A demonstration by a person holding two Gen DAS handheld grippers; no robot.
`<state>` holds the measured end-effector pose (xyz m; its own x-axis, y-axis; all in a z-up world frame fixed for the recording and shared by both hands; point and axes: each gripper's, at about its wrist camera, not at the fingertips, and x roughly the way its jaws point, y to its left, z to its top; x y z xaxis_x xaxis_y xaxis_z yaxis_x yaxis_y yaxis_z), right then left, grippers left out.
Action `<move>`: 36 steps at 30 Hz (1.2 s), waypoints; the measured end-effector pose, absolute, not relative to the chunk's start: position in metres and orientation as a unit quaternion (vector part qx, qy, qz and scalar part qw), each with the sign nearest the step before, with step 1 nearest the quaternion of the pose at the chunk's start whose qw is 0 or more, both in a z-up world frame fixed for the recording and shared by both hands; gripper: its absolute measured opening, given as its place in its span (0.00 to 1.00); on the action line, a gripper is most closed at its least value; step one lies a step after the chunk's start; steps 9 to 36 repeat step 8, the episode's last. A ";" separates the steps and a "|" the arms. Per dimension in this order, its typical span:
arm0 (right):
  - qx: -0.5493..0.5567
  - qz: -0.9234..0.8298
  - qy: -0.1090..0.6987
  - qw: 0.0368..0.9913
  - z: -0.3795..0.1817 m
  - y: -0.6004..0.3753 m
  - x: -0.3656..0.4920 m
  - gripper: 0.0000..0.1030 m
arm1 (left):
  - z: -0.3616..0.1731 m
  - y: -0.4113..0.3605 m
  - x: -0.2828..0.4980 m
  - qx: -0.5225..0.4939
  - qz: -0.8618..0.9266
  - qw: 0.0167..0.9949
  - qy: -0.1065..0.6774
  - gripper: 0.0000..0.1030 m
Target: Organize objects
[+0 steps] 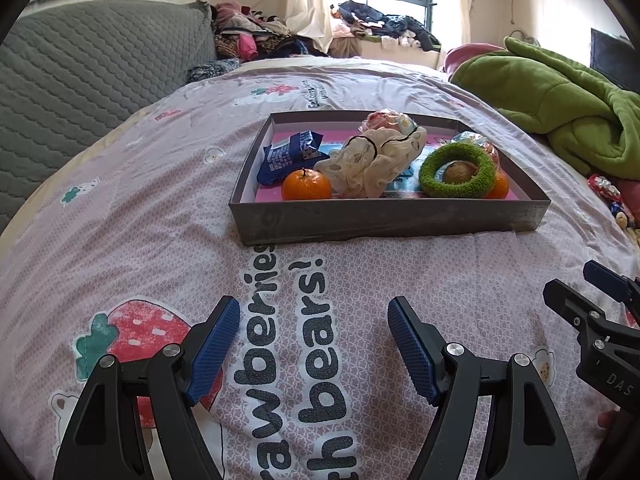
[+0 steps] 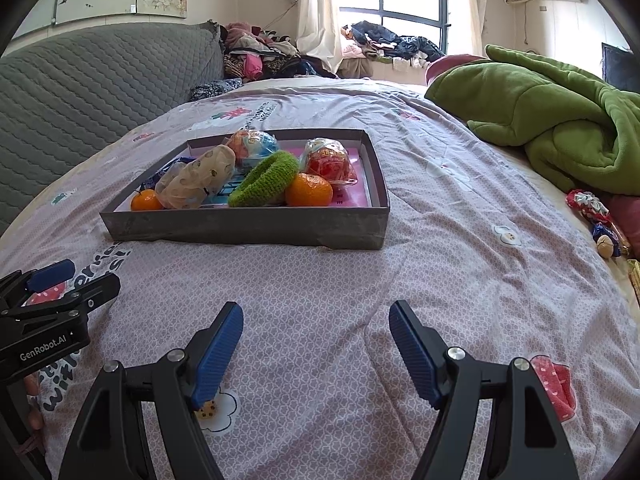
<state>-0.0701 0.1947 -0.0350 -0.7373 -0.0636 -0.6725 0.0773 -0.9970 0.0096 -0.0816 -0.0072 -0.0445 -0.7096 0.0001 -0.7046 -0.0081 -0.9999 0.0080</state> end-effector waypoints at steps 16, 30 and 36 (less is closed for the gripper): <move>0.361 -0.932 0.009 0.038 -0.035 0.194 -0.071 0.73 | -0.042 -0.006 -0.081 -0.380 0.925 0.002 0.007 0.75; 0.361 -0.932 0.009 0.038 -0.035 0.194 -0.071 0.73 | -0.042 -0.006 -0.081 -0.380 0.925 0.002 0.007 0.75; 0.361 -0.932 0.009 0.038 -0.035 0.194 -0.071 0.73 | -0.042 -0.006 -0.081 -0.380 0.925 0.002 0.007 0.75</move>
